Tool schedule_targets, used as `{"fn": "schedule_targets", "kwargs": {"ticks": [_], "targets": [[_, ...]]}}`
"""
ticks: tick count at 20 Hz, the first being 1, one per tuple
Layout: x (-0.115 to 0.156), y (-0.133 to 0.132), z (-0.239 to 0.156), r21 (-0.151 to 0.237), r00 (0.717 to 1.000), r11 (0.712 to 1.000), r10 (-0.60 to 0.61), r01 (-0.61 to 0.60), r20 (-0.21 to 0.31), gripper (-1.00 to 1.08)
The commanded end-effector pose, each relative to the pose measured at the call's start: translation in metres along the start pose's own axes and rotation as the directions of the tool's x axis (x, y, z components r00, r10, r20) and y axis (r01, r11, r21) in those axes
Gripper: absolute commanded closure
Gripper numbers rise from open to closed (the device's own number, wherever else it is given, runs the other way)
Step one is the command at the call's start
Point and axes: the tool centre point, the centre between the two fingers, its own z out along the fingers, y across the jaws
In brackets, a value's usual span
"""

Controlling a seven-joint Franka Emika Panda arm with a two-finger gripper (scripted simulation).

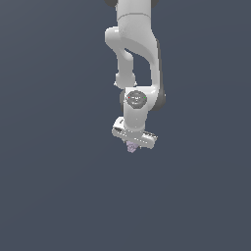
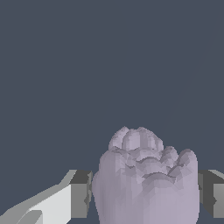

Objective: Pick up the object and move it to a goal position.

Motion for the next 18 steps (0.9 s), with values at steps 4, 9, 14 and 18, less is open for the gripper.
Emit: {"fn": "schedule_targets", "kwargs": {"ticks": [4, 9, 14, 18], "targets": [[0.005, 0.015, -0.025, 0.001, 1.000, 1.000, 0.001, -0.001, -0.001, 1.08], [0.012, 0.038, -0.065, 0.001, 1.000, 1.000, 0.001, -0.001, -0.001, 1.08], [0.022, 0.068, -0.116, 0.001, 1.000, 1.000, 0.002, -0.002, 0.000, 1.08], [0.031, 0.093, -0.158, 0.001, 1.000, 1.000, 0.002, -0.002, 0.001, 1.08]]}}
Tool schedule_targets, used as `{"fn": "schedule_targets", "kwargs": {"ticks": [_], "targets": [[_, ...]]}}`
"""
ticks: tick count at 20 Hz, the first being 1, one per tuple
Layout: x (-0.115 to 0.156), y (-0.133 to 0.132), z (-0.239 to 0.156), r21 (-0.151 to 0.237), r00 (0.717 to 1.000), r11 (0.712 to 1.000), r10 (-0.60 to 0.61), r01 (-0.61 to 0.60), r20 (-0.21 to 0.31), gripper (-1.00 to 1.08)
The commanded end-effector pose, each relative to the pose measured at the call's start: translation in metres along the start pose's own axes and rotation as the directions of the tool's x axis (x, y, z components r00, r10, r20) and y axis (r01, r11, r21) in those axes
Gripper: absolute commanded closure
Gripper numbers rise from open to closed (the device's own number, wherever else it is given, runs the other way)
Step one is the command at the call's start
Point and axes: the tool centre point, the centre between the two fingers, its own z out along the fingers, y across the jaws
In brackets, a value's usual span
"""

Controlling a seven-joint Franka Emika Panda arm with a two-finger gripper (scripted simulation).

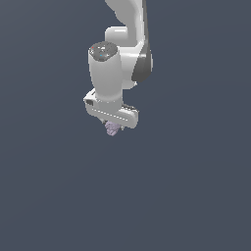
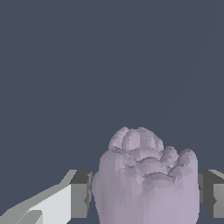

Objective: Pick up the object and move it to a goal position.

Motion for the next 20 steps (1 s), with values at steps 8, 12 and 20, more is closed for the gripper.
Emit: {"fn": "schedule_targets", "kwargs": {"ticks": [8, 12, 20], "targets": [[0.018, 0.048, -0.083, -0.001, 1.000, 1.000, 0.000, 0.000, 0.001, 1.08], [0.024, 0.059, -0.103, -0.001, 1.000, 1.000, 0.000, 0.000, 0.001, 1.08], [0.029, 0.066, -0.117, -0.002, 1.000, 1.000, 0.000, 0.000, 0.001, 1.08]]}}
